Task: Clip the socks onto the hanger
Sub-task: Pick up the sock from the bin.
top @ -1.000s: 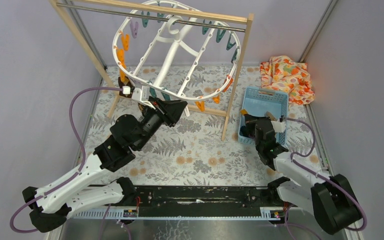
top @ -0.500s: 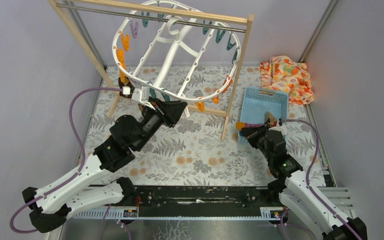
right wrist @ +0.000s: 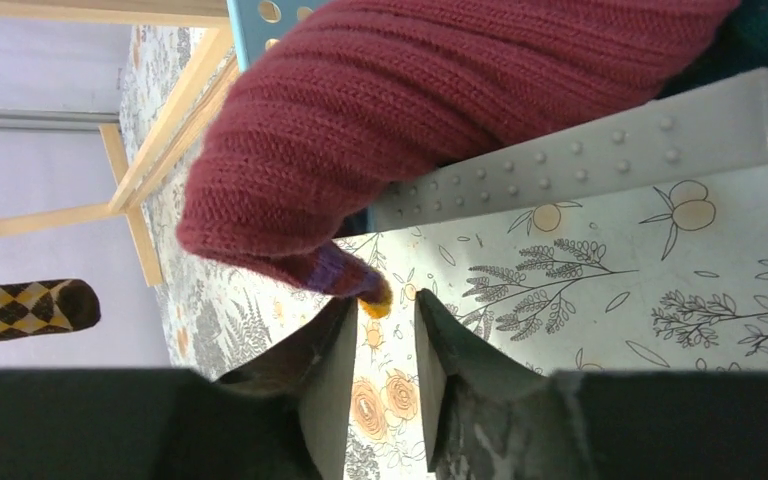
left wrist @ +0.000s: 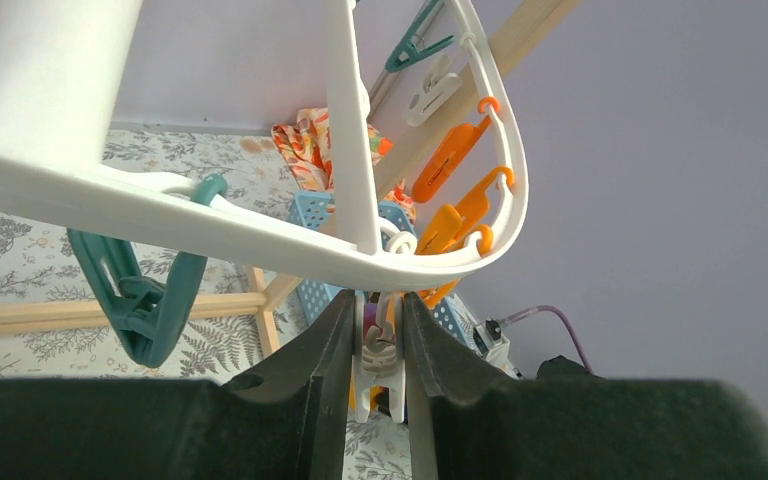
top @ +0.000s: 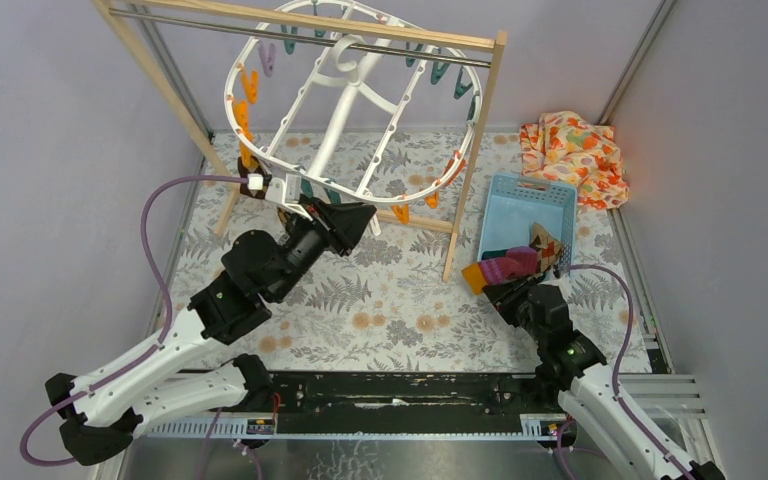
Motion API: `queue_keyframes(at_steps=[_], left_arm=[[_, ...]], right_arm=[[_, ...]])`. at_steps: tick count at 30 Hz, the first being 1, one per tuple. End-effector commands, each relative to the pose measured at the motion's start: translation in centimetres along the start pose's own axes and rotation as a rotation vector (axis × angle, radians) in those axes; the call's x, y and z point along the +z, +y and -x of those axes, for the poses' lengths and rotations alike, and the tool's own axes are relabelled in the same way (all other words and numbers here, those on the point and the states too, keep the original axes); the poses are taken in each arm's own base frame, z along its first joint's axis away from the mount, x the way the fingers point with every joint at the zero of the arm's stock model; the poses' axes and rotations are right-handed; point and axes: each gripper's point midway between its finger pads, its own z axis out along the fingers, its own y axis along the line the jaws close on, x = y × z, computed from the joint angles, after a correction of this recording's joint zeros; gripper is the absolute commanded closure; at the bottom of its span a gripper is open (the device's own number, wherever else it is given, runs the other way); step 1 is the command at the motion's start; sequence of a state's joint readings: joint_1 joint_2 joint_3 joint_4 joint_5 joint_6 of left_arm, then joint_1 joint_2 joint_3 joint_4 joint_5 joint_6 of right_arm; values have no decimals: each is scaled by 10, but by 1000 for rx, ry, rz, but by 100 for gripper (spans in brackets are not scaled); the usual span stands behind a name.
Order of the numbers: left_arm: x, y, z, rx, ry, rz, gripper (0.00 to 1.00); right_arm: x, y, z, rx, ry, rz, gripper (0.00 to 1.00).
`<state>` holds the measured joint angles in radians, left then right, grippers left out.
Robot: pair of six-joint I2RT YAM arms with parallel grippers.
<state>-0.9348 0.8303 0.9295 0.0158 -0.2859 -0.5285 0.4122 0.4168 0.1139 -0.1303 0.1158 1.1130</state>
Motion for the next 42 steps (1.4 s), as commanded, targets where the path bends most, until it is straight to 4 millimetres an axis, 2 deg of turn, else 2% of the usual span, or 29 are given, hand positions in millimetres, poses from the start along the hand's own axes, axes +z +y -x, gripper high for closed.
queue_keyframes(at_steps=[1,4,8,15,22,30,33,36,38,42], left_arm=[[2,1,-13,-3,35,-10,100],[1,2,-14,-2,36,-9,100],[2,2,-14,0,39,-10,100],[4,2,-18,1,50,-9,100],[4,1,-18,6,51,-16,100],[6,-1,-19,10,60,-23,100],[6,-1,-19,12,61,-24,100],[5,-2,-18,12,61,-24,100],[4,-1,-18,14,61,-24,100],[4,0,-19,15,62,-19,100]], right_arm=[[-2,15,8,-32,-22,44,61],[-2,21,4,-88,7,71,51],[0,26,5,-140,7,99,47],[4,52,5,-206,11,204,46],[13,55,7,-238,3,212,47],[22,69,13,-262,-30,254,49],[24,69,13,-257,-30,257,59],[26,68,11,-240,-28,261,81],[26,67,10,-228,-29,266,99],[20,70,3,-215,4,310,100]])
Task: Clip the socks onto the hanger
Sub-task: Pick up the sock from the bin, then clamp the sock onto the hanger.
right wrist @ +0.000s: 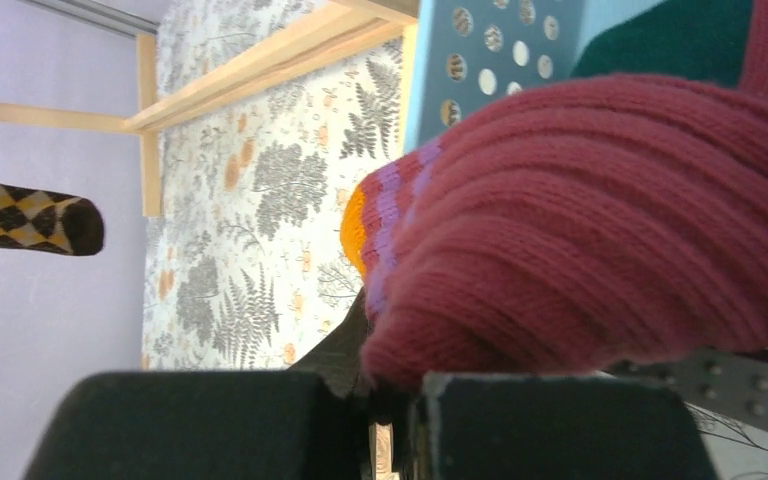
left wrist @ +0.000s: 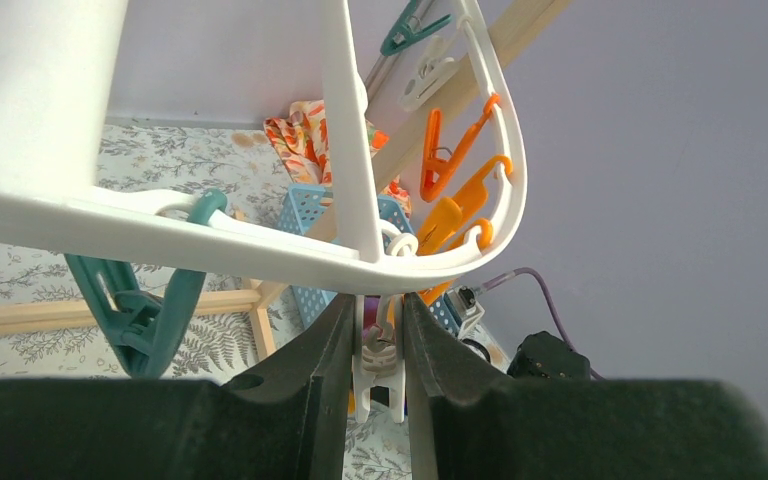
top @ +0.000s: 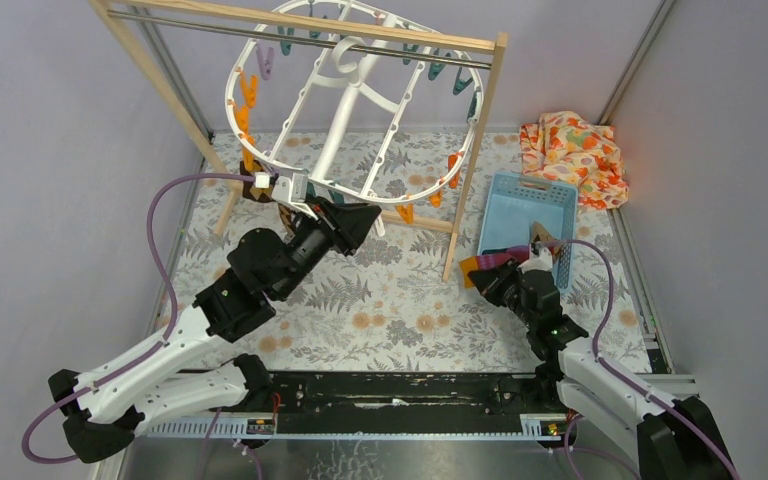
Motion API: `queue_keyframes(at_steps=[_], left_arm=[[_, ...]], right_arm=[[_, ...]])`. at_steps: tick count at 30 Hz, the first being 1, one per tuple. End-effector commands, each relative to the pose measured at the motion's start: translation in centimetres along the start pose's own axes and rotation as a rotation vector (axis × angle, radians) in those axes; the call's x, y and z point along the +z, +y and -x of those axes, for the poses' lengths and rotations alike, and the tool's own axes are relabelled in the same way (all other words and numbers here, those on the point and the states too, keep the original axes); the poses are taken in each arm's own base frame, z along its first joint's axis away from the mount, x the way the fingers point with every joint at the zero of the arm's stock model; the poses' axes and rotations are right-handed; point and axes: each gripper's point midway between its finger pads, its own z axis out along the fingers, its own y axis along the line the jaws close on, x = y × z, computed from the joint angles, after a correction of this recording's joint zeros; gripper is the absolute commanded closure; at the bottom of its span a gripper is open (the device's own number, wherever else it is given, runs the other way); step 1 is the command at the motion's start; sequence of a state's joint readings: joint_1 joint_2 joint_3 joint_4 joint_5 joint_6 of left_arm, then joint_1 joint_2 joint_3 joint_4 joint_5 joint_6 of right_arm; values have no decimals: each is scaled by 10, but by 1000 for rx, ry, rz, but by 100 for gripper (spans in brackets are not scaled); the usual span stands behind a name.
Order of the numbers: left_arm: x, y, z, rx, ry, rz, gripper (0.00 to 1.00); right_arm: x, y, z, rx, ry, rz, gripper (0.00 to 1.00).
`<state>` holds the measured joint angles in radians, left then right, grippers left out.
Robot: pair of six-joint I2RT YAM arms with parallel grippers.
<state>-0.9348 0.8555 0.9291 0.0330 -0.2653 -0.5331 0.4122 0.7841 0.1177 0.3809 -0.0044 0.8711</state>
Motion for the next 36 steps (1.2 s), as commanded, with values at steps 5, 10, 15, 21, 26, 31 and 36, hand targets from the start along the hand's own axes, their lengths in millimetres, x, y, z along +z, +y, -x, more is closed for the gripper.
queue_keyframes(at_steps=[5,10,15,21,26,31,36], left_arm=[[-1,0,-11,13,45,-11,100],[2,-5,-7,-15,44,-18,100],[9,-23,-2,-64,61,-65,100],[18,-44,7,-119,64,-129,100],[25,-52,14,-137,41,-148,100],[31,-53,12,-151,37,-151,100],[29,-59,18,-158,-10,-196,100]], right_arm=[[-21,57,16,8,-25,243,100],[-59,108,34,-127,-57,441,100],[-101,155,49,-252,-95,627,100],[-134,210,73,-275,-120,790,100],[-147,243,90,-279,-124,853,100],[-151,264,93,-258,-95,933,100],[-148,270,82,-239,-68,956,100]])
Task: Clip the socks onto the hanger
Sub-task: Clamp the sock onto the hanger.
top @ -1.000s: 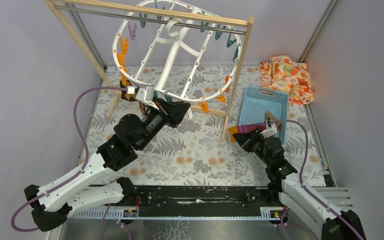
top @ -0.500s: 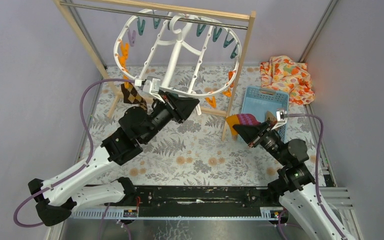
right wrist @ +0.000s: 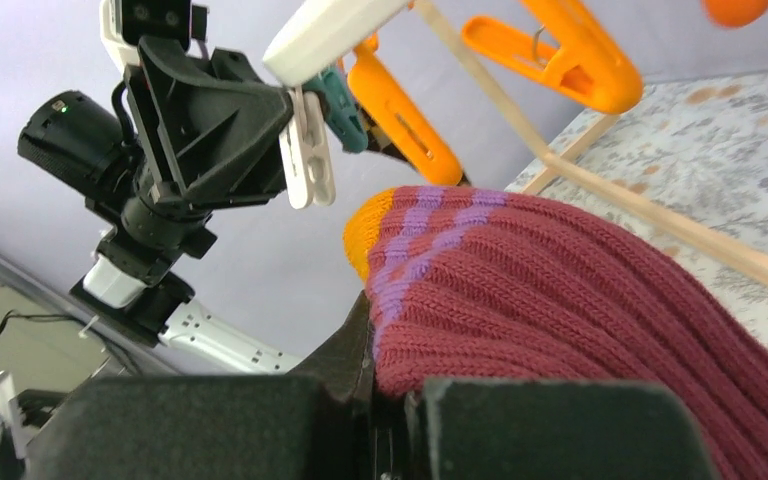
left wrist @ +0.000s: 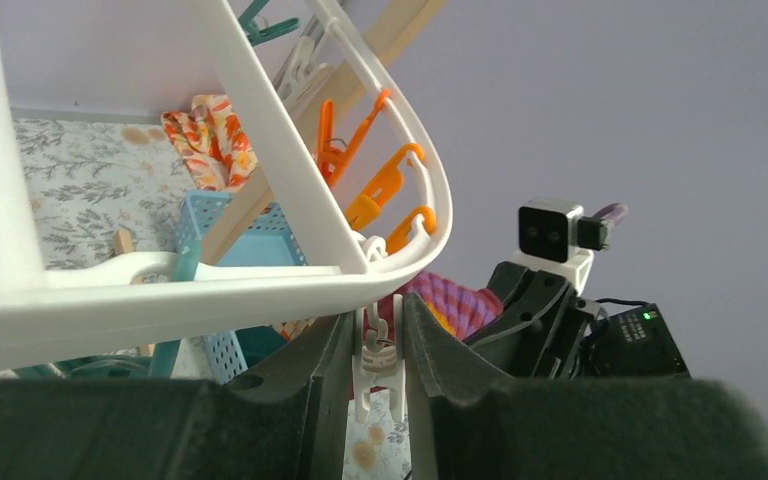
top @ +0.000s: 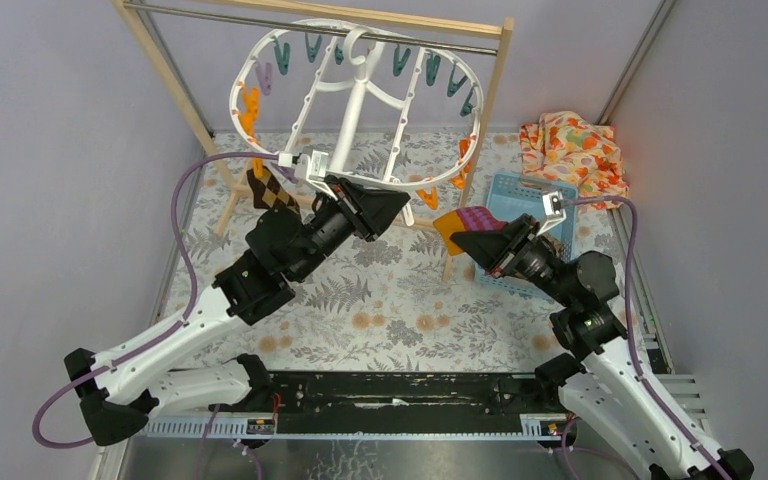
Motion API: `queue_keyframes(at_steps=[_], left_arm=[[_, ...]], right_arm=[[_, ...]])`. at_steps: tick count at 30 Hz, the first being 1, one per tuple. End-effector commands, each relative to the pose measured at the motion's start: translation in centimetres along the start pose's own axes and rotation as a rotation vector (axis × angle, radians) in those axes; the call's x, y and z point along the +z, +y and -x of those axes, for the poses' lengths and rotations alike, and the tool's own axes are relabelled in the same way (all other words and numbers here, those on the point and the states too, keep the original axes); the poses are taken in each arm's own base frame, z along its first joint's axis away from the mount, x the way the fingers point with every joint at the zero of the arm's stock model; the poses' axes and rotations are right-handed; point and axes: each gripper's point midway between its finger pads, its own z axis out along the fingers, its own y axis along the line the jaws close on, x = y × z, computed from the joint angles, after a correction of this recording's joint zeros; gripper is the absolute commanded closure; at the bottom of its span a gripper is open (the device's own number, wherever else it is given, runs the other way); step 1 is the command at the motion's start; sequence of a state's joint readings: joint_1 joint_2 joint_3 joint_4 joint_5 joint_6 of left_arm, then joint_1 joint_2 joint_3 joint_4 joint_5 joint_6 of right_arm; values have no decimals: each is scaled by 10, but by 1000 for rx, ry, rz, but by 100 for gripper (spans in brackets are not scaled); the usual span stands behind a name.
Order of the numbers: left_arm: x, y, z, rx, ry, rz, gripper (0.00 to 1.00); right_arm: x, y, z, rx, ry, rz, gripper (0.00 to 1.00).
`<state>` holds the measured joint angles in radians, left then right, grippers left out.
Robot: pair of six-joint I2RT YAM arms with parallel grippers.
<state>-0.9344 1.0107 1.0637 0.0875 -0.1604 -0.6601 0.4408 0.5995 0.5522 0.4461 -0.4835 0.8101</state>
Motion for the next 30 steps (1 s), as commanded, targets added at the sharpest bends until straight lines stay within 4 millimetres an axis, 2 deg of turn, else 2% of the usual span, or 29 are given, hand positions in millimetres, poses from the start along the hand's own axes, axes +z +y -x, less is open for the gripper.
queue_keyframes(at_steps=[1,6,14,22,30], left_arm=[[-3,-19,11,-23,-47,-96,100],[-1,-19,14,-13,-55,-89,100],[3,-20,11,-18,-41,-96,100],[-6,-19,17,-14,-57,-84,100],[-9,-24,18,-25,-51,-106,100]], right_arm=[[6,34,9,-19,-29,122,100],[16,39,-6,10,-1,143,100],[39,69,-27,-11,43,218,100],[41,91,-8,-59,10,266,100],[42,89,-7,-65,6,257,100]])
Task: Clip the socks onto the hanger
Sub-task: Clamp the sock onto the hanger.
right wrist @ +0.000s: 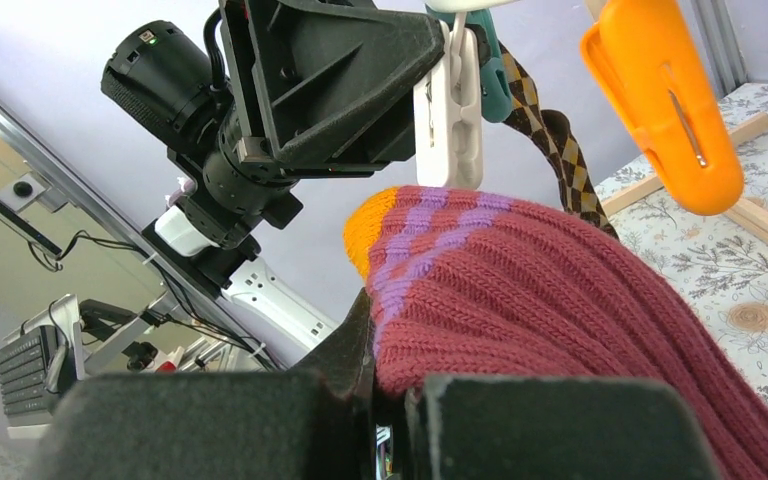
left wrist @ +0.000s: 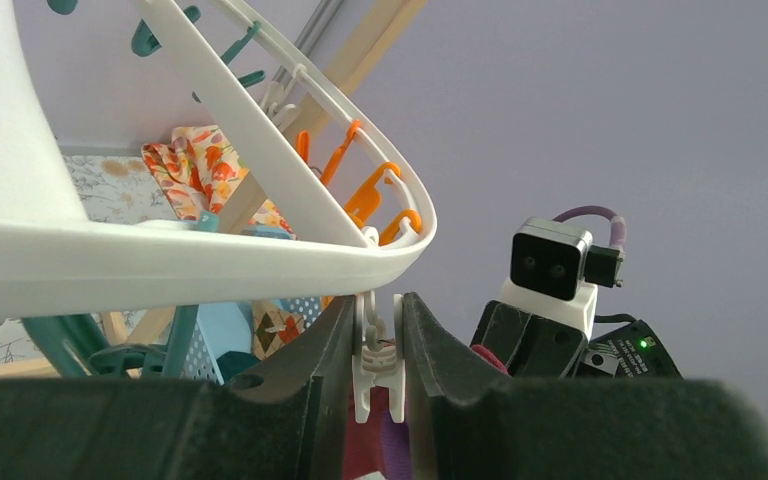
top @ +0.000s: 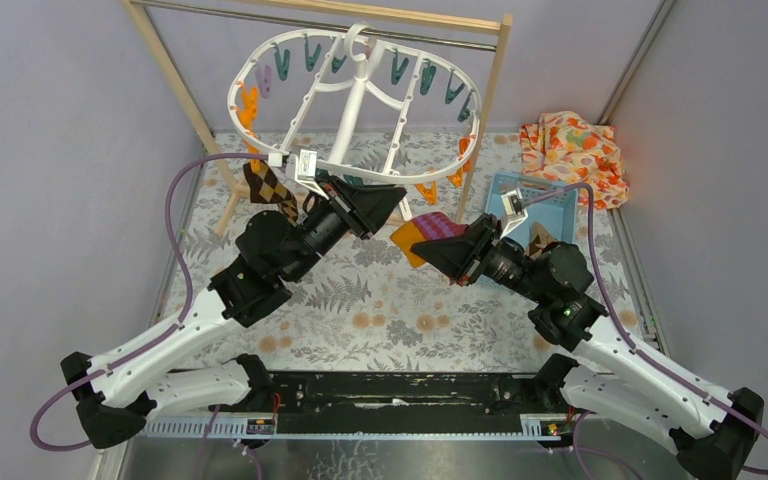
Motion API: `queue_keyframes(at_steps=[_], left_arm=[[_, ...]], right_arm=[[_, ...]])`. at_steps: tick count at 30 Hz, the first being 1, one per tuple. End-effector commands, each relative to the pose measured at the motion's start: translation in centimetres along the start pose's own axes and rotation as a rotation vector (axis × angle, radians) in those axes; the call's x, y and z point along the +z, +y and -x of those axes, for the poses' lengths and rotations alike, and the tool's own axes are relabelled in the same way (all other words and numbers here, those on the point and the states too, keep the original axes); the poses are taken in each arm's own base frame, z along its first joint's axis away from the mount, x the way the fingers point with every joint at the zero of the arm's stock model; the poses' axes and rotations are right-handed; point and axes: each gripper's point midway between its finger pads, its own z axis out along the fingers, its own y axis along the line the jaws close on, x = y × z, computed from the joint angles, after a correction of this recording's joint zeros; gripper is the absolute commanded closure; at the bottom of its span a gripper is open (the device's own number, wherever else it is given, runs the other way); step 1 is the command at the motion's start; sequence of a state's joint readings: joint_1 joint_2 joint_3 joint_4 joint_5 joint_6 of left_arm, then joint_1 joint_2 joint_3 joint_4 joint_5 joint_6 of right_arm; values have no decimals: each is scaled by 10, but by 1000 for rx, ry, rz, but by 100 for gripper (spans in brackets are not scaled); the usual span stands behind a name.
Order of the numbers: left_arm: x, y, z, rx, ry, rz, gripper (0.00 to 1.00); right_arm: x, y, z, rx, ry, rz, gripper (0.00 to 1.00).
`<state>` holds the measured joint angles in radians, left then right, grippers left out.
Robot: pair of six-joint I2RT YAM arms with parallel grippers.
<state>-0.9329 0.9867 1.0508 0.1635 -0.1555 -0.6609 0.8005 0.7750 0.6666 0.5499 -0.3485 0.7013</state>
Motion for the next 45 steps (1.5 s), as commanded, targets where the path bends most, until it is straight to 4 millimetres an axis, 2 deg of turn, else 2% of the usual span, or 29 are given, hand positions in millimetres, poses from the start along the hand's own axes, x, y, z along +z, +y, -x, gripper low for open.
queue_keyframes(at_steps=[1,14,26,37,45], left_arm=[[-4,-12,1,-16,14,-53,100],[0,-26,24,17,-28,-67,100],[-3,-29,19,-11,-10,-91,100],[-13,-36,23,-19,-10,-118,100],[-19,-41,26,-32,-9,-138,100]], right_arm=[[3,18,26,-53,-84,48,100],[2,19,25,-51,-78,43,100],[4,20,31,-71,-94,38,100],[9,26,45,-110,-120,41,100],[15,23,46,-112,-120,39,100]])
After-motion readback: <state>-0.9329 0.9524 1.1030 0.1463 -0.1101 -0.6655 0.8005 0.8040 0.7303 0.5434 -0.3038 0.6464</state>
